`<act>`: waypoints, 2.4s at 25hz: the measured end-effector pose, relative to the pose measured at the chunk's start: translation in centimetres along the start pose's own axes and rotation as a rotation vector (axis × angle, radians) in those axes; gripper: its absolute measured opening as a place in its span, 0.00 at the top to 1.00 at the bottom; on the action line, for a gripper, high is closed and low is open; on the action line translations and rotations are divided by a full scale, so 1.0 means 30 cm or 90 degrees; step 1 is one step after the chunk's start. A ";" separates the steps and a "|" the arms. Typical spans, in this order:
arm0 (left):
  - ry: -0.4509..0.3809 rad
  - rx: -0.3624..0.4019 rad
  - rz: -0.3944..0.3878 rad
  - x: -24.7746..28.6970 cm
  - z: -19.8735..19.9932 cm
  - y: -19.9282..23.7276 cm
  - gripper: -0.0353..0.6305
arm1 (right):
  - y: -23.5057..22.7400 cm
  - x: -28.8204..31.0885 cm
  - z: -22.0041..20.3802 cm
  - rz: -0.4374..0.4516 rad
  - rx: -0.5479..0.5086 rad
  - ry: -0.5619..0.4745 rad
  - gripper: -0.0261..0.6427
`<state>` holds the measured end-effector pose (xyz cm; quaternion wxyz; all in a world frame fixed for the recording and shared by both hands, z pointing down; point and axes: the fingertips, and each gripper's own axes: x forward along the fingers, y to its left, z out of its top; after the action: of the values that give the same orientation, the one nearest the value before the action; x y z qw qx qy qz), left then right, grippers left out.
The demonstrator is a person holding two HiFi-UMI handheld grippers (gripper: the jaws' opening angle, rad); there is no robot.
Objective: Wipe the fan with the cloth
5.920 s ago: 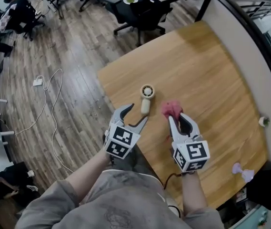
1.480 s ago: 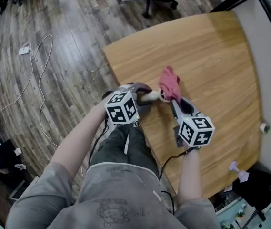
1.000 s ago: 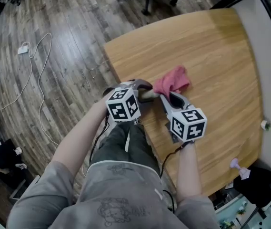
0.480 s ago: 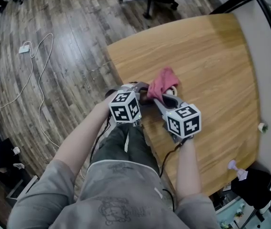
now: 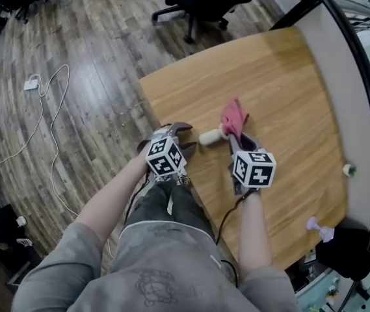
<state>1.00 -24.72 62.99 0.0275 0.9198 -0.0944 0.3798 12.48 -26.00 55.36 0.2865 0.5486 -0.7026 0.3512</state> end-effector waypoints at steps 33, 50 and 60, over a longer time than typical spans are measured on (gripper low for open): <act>-0.355 0.016 0.381 -1.189 0.822 0.238 0.94 | 0.367 -1.144 0.738 0.059 -0.119 -0.564 0.84; -0.352 -0.091 0.391 -1.281 0.739 0.154 0.94 | 0.329 -1.150 0.558 0.017 -0.097 -0.539 0.84; -0.329 -0.080 0.388 -1.256 0.716 0.137 0.94 | 0.317 -1.060 0.476 0.015 -0.071 -0.483 0.84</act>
<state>-11.03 -25.62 21.14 -0.0549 0.9113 -0.3899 0.1206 10.43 -17.98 20.18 0.0317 0.6152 -0.7828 0.0881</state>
